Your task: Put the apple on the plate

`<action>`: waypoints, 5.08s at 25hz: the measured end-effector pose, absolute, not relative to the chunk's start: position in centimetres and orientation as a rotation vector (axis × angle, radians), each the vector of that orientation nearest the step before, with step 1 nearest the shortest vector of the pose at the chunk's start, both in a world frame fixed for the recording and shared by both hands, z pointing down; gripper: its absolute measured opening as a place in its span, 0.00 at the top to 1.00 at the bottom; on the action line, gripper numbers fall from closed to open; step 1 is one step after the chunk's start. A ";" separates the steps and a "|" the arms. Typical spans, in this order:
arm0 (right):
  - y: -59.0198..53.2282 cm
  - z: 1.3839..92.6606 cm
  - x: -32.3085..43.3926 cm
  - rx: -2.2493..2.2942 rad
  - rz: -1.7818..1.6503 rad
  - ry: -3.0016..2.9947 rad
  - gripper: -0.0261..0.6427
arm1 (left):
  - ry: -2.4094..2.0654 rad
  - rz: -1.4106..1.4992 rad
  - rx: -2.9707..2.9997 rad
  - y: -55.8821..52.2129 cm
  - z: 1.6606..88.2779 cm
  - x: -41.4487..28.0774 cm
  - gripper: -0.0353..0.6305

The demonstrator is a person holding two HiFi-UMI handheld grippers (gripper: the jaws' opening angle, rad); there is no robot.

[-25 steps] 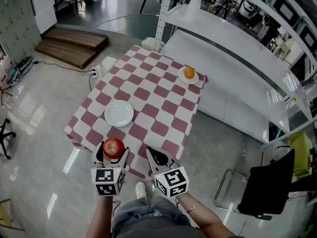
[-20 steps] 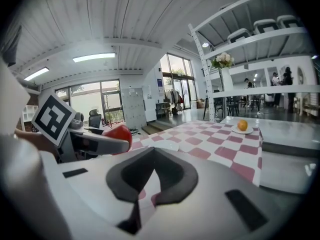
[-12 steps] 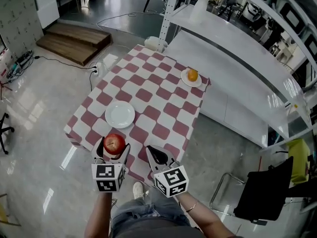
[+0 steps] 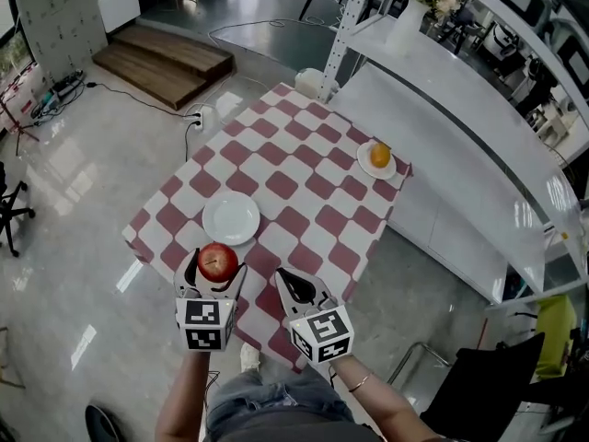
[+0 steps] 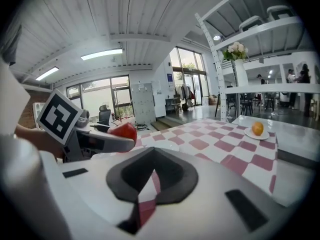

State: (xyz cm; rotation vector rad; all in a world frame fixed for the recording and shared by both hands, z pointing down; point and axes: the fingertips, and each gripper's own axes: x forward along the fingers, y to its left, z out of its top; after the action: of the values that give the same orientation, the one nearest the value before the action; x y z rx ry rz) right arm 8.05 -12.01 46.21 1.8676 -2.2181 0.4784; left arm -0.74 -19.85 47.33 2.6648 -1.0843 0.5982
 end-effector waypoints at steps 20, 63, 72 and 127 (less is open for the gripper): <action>-18.4 47.7 11.5 1.700 0.513 -2.315 0.94 | -1.232 0.657 2.601 -27.0 49.4 3.7 0.33; -22.5 52.9 12.9 1.674 0.654 -2.218 0.94 | -1.176 0.779 2.532 -32.7 56.6 6.8 0.33; -22.4 53.1 12.8 1.669 0.661 -2.213 0.94 | -1.172 0.797 2.537 -32.7 57.2 6.9 0.33; -16.2 48.3 11.5 1.795 0.541 -2.199 0.94 | -1.120 0.394 2.595 -26.3 48.0 3.9 0.34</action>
State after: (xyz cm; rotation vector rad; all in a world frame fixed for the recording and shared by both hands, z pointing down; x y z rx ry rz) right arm 11.48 -16.18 48.33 1.7954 -2.1995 0.5415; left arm 3.93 -26.32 47.95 2.5945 -1.1198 0.3940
